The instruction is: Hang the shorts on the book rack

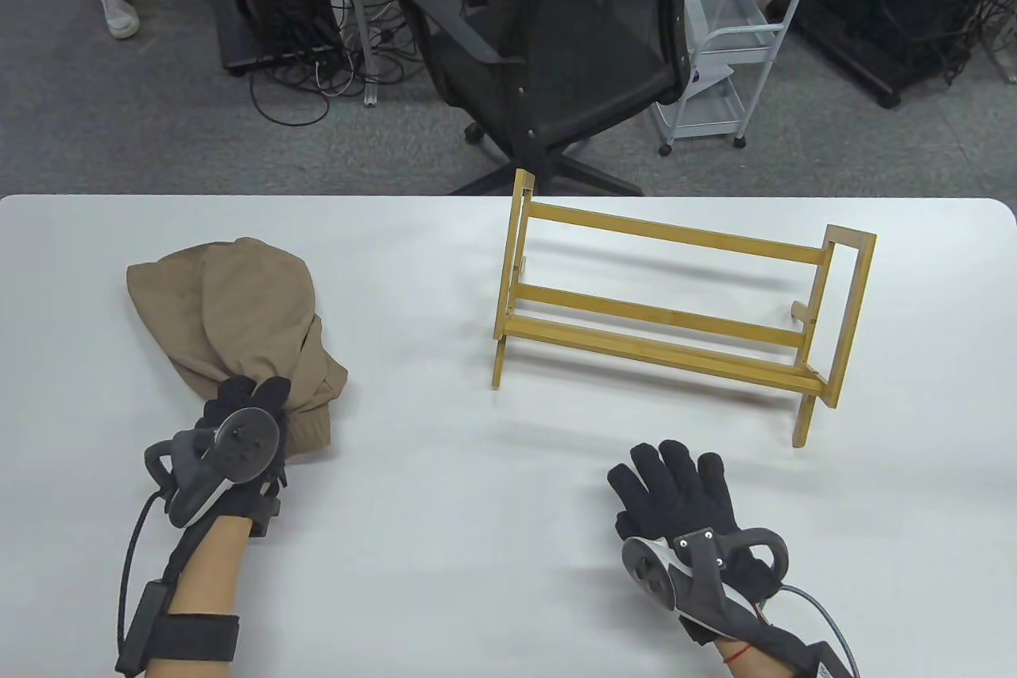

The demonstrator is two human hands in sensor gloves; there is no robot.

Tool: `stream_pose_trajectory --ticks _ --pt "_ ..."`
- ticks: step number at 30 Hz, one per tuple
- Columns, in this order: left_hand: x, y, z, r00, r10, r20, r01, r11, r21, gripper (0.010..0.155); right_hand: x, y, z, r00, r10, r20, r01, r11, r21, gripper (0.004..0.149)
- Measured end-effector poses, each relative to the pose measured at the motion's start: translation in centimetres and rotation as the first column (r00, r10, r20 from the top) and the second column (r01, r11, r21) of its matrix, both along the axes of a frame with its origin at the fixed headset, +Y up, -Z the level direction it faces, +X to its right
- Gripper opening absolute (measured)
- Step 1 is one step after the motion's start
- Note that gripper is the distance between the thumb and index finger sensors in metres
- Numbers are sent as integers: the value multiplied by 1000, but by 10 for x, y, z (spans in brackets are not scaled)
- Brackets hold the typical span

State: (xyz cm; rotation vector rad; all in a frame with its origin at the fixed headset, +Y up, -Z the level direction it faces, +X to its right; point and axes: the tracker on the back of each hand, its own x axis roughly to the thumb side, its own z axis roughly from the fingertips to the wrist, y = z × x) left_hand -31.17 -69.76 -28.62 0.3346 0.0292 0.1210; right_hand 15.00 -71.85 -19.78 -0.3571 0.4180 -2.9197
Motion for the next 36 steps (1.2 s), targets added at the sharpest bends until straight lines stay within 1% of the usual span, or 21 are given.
stream_pose_trajectory --ticks 6,13,16,21,24,29,36 --pt "1 43 16 998 63 14 -64 979 193 42 1 0 0 1000 -3 4 3 1000 11 55" --pt "2 90 37 990 125 63 -140 920 366 41 2 1 0 1000 -6 9 6 1000 15 55" --pt "6 105 46 986 140 91 -165 893 418 41 2 1 0 1000 -7 8 7 1000 17 55" --pt "16 128 62 981 146 126 -189 857 480 41 4 1 -1 1000 -12 9 12 1000 19 56" --pt "22 138 70 979 146 143 -199 839 506 41 4 1 0 1000 -15 10 15 1000 20 56" --pt "29 146 80 976 140 164 -206 830 519 40 4 1 -1 1000 -15 10 15 1000 24 56" --pt "34 154 88 972 144 184 -222 817 533 40 5 1 -1 1000 -18 14 17 1000 25 56"
